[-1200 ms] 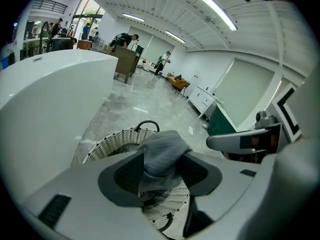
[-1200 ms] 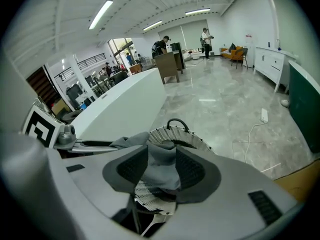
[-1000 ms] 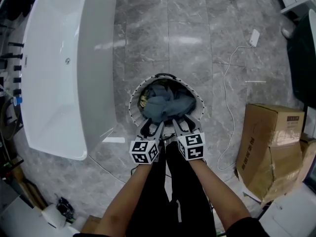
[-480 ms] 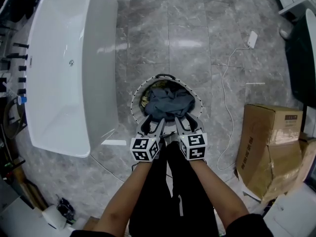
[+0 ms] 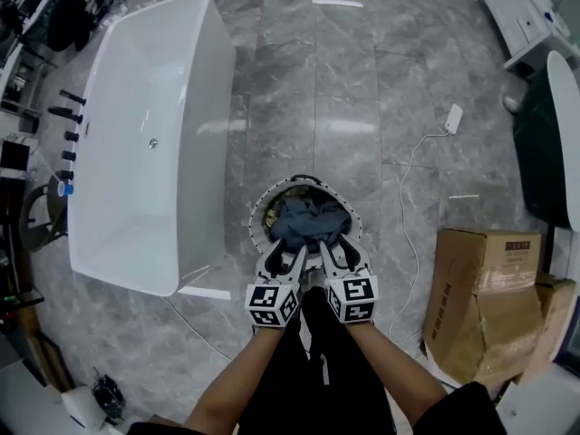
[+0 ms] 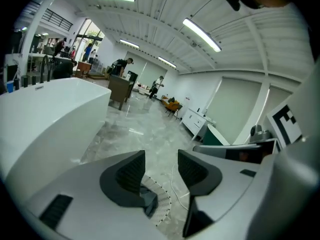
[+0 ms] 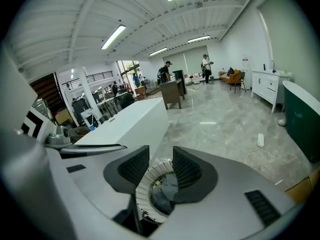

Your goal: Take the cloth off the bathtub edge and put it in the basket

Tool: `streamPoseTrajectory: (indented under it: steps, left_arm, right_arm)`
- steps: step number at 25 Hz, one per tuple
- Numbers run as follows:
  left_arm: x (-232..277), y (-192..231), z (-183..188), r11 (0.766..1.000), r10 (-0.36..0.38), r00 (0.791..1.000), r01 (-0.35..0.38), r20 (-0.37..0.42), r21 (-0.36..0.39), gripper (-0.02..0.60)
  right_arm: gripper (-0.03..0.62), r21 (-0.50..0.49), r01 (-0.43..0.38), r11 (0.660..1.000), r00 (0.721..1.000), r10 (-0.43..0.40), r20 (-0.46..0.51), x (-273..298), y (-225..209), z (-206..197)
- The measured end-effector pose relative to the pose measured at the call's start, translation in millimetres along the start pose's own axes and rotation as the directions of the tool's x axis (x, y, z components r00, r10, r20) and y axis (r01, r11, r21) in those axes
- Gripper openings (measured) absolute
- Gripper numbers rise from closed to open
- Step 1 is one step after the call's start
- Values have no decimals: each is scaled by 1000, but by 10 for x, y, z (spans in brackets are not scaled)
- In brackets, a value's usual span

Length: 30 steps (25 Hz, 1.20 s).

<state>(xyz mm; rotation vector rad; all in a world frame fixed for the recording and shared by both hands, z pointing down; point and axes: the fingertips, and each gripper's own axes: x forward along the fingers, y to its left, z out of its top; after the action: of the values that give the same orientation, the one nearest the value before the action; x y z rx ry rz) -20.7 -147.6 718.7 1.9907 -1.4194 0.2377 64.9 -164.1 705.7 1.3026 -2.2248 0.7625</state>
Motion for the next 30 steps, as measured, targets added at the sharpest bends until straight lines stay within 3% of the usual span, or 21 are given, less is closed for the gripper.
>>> streamPoseTrajectory:
  steps: [2, 6, 12, 16, 21, 30]
  left_arm:
    - [-193, -159, 238, 1000, 5, 998, -7, 57, 20, 165]
    - [-534, -442, 709, 998, -6, 991, -3, 135, 67, 122]
    - [-1108, -696, 1334, 997, 47, 973, -60, 226, 51, 26]
    - [-1436, -983, 1597, 993, 14, 965, -43, 264, 106, 15]
    - [-1813, -1240, 1799, 989, -5, 955, -38, 297, 140, 15]
    - [-2308, -1285, 2208, 978, -68, 937, -5, 344, 207, 15]
  right_arm:
    - [153, -13, -7, 1000, 1000, 8, 29, -213, 76, 179]
    - [137, -31, -11, 999, 995, 14, 99, -635, 168, 568]
    - [92, 34, -20, 999, 971, 11, 239, -1320, 240, 1171]
    - [46, 35, -45, 998, 951, 32, 306, -1751, 357, 1494]
    - [41, -102, -58, 993, 929, 91, 360, -2114, 679, 1714]
    - [34, -200, -31, 979, 896, 116, 429, -2561, 1255, 2051]
